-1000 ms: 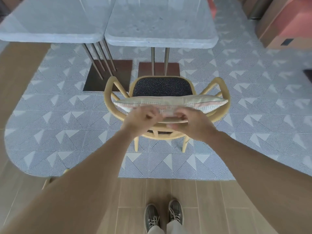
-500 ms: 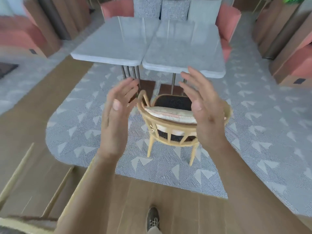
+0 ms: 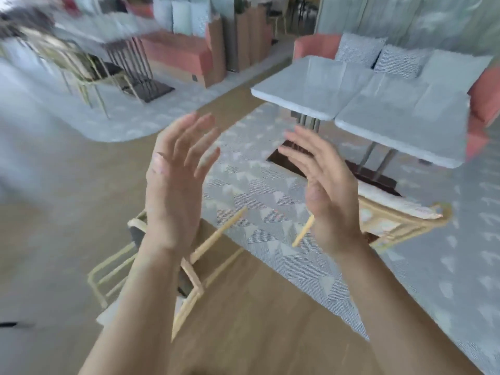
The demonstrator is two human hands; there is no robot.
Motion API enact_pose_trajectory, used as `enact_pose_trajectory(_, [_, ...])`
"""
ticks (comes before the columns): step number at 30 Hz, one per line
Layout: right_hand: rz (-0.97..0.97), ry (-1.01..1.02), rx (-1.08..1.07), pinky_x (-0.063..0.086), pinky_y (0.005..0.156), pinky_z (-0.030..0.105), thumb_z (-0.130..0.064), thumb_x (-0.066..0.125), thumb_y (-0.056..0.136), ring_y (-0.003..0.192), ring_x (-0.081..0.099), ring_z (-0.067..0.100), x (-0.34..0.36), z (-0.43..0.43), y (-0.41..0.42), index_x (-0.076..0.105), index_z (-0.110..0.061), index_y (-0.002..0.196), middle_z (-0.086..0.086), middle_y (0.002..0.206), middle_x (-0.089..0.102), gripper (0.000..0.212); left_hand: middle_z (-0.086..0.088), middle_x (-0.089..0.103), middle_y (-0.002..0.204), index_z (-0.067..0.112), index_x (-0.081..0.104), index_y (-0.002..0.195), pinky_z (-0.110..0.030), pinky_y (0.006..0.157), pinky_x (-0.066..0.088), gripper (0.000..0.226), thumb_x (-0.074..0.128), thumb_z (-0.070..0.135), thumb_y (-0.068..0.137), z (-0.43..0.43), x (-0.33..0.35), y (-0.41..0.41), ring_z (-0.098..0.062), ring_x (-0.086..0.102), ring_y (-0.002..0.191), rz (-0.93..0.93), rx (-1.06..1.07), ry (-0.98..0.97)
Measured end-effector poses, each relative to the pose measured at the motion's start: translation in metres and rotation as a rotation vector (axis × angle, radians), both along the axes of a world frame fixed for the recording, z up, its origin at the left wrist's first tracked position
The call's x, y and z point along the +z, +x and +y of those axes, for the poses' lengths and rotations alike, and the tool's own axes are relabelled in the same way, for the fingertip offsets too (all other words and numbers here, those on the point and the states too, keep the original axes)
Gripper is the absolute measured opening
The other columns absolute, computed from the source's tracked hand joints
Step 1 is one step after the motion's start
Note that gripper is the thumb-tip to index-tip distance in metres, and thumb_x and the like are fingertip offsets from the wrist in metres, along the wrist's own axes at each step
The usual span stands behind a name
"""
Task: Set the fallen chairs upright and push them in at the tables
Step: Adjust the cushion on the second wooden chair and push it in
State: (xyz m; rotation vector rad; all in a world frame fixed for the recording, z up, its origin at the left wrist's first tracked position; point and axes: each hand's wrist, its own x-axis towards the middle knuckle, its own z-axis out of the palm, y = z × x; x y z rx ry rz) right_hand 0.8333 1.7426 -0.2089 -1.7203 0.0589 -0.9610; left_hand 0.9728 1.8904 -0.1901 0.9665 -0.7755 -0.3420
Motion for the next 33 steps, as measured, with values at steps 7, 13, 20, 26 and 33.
enact_pose_trajectory(7, [-0.008, -0.006, 0.227, 0.045, 0.115, 0.055, -0.078, 0.054, 0.091, 0.136, 0.061, 0.027, 0.010, 0.163, 0.099, 0.047, -0.013, 0.146, 0.014, 0.149, 0.056, 0.085, 0.003, 0.068, 0.137, 0.033, 0.068, 0.124, -0.044, 0.113, 0.044, 0.066, 0.072, 0.079, 0.076, 0.205, 0.010, 0.055, -0.029, 0.056, 0.139, 0.004, 0.326, -0.005])
enact_pose_trajectory(13, [-0.029, 0.005, 0.342, 0.047, 0.114, 0.049, -0.076, 0.052, 0.093, 0.132, 0.064, 0.030, 0.000, 0.321, 0.188, 0.047, -0.012, 0.143, 0.018, 0.146, 0.057, 0.082, 0.000, 0.066, 0.140, 0.037, 0.070, 0.123, -0.049, 0.117, 0.042, 0.059, 0.068, 0.079, 0.081, 0.371, 0.002, 0.107, -0.032, 0.054, 0.142, 0.004, 0.463, 0.072])
enact_pose_trajectory(20, [0.019, 0.055, 0.318, 0.047, 0.114, 0.051, -0.075, 0.053, 0.094, 0.132, 0.064, 0.030, -0.032, 0.392, 0.243, 0.049, -0.014, 0.143, 0.013, 0.145, 0.058, 0.078, -0.001, 0.064, 0.140, 0.039, 0.070, 0.123, -0.046, 0.115, 0.042, 0.056, 0.065, 0.079, 0.084, 0.435, -0.023, 0.181, -0.031, 0.054, 0.142, -0.013, 0.431, 0.140])
enact_pose_trajectory(26, [0.059, 0.093, 0.211, 0.047, 0.112, 0.059, -0.074, 0.054, 0.094, 0.131, 0.064, 0.031, -0.075, 0.368, 0.299, 0.049, -0.013, 0.144, 0.015, 0.147, 0.058, 0.079, 0.006, 0.066, 0.138, 0.043, 0.072, 0.120, -0.048, 0.116, 0.043, 0.052, 0.065, 0.079, 0.083, 0.404, -0.069, 0.253, -0.030, 0.056, 0.140, -0.005, 0.305, 0.211])
enact_pose_trajectory(33, [0.165, 0.190, 0.113, 0.049, 0.111, 0.054, -0.076, 0.052, 0.093, 0.131, 0.064, 0.031, -0.155, 0.366, 0.374, 0.049, -0.009, 0.144, 0.019, 0.145, 0.058, 0.084, 0.005, 0.064, 0.140, 0.042, 0.069, 0.125, -0.052, 0.118, 0.041, 0.052, 0.064, 0.077, 0.086, 0.394, -0.138, 0.347, -0.035, 0.054, 0.142, -0.001, 0.218, 0.294])
